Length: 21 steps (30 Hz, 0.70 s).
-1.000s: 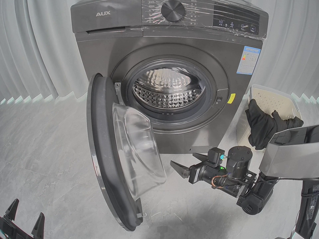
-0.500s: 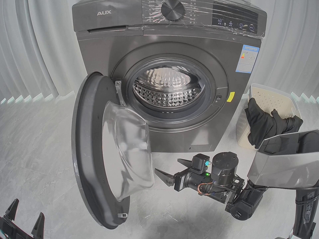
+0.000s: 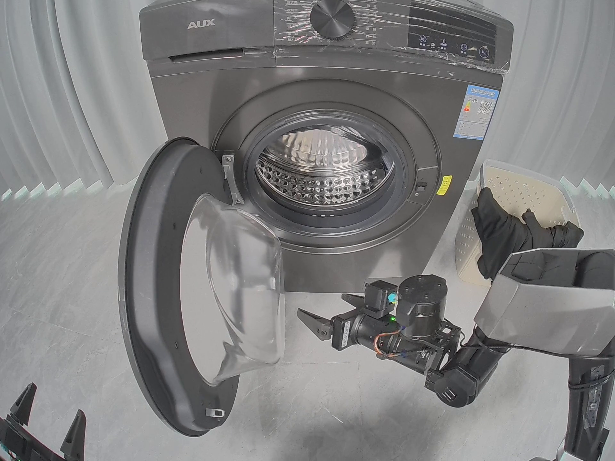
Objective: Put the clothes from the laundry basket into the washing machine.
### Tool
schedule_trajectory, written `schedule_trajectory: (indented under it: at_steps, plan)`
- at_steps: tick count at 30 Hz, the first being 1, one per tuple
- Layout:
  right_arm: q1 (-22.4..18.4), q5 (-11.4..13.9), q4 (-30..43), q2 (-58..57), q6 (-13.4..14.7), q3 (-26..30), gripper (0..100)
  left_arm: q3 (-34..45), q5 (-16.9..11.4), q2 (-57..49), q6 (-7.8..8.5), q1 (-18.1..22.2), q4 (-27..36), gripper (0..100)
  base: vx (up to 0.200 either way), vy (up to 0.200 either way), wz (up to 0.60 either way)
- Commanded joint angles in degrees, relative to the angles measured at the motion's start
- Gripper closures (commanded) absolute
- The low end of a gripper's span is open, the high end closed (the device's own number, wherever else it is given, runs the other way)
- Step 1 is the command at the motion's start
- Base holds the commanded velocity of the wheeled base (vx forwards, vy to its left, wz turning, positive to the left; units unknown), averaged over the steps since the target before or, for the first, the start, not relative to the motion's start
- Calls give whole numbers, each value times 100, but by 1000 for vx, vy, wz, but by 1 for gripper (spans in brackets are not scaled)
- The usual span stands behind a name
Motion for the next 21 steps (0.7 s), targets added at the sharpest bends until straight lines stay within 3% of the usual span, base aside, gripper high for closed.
schedule_trajectory:
  at_steps: [1,15,21]
  plan:
    - [25,-3,128,289,-14,-369,0,92,1,-95,5,7,2,0,0,0,0]
    - [543,-64,454,500,12,-1064,0,92,-8,-95,-4,-1,2,0,0,0,0]
    - [473,-64,506,447,21,-1310,0,92,-8,-95,-4,-1,2,0,0,0,0]
